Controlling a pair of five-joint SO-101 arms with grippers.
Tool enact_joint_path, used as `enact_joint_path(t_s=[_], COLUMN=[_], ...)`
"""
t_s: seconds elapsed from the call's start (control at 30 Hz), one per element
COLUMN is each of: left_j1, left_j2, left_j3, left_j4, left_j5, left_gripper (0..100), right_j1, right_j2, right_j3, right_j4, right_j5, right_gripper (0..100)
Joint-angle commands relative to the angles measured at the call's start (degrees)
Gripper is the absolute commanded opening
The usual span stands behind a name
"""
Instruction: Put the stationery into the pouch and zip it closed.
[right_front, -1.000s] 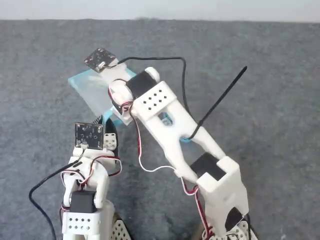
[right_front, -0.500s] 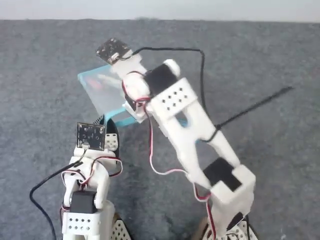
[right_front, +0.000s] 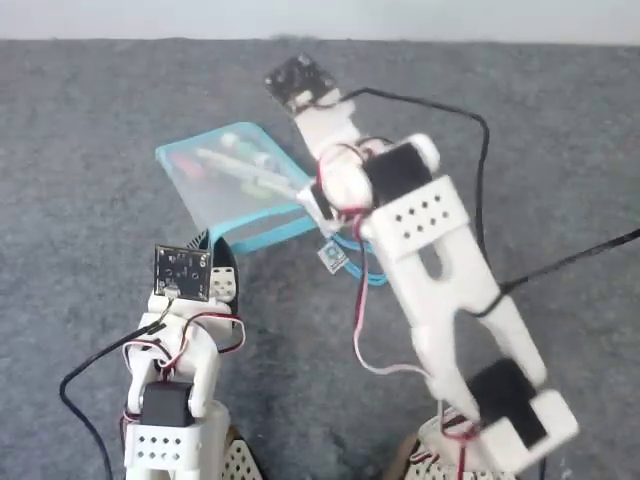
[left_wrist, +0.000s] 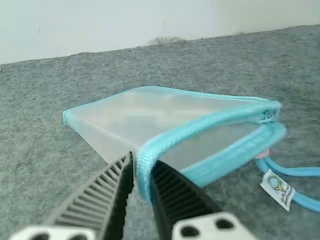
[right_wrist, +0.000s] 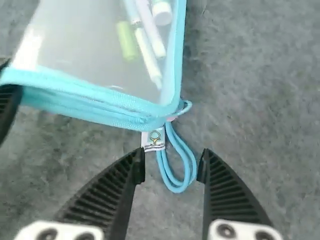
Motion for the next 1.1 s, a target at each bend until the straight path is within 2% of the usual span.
enact_joint_path(t_s=[0.0, 0.17, 0.3, 0.83, 1.07], left_j1=[0.44, 0.53, 0.53, 0.62, 0.7], left_j2=[0.09, 0.09, 0.09, 0.09, 0.09], left_j3=[-0.48, -0.48, -0.48, -0.48, -0.48], left_j4=[0.18, 0.18, 0.18, 0.18, 0.18], left_j5=[-0.44, -0.44, -0.44, -0.44, -0.44], left_gripper=[1, 1, 1, 1, 1], right_j1=[0.92, 0.75, 0.84, -1.19, -1.01], right_j2=[-9.71, -14.11, -12.79, 1.54, 3.21], right_j3=[15.12, 35.43, 44.48, 46.07, 45.8], right_j4=[-11.82, -30.81, -41.71, -59.47, -61.93], right_j5=[-2.99, -6.68, -9.23, -9.49, -9.49], right_gripper=[18.0, 18.0, 18.2, 18.4, 18.4])
